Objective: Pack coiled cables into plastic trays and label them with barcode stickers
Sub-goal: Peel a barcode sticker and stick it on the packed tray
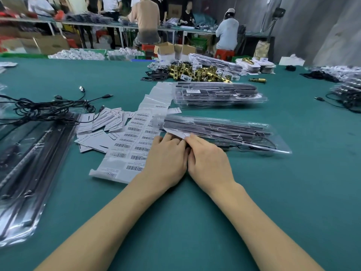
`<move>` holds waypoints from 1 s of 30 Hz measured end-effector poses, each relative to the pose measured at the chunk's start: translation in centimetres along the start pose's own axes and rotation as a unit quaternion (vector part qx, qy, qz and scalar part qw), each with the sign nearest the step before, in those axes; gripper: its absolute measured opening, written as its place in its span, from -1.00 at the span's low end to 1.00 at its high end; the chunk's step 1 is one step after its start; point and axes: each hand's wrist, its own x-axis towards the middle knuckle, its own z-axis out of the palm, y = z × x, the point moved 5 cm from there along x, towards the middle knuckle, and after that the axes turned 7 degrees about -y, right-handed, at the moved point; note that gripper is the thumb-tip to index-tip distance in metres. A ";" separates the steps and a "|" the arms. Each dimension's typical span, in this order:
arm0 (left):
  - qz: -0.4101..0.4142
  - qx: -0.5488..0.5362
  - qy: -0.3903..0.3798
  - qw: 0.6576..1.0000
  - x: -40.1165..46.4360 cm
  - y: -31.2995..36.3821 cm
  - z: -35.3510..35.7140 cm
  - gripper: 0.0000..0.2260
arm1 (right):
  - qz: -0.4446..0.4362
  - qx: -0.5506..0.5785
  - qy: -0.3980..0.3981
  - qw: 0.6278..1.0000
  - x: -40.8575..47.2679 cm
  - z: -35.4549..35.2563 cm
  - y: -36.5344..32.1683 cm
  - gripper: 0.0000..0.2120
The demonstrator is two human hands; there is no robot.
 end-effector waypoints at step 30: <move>0.034 -0.086 -0.101 0.991 -0.2 -0.7 -1.2 -0.76 | 0.017 -0.025 -0.084 0.996 -0.1 1.4 0.3 -0.48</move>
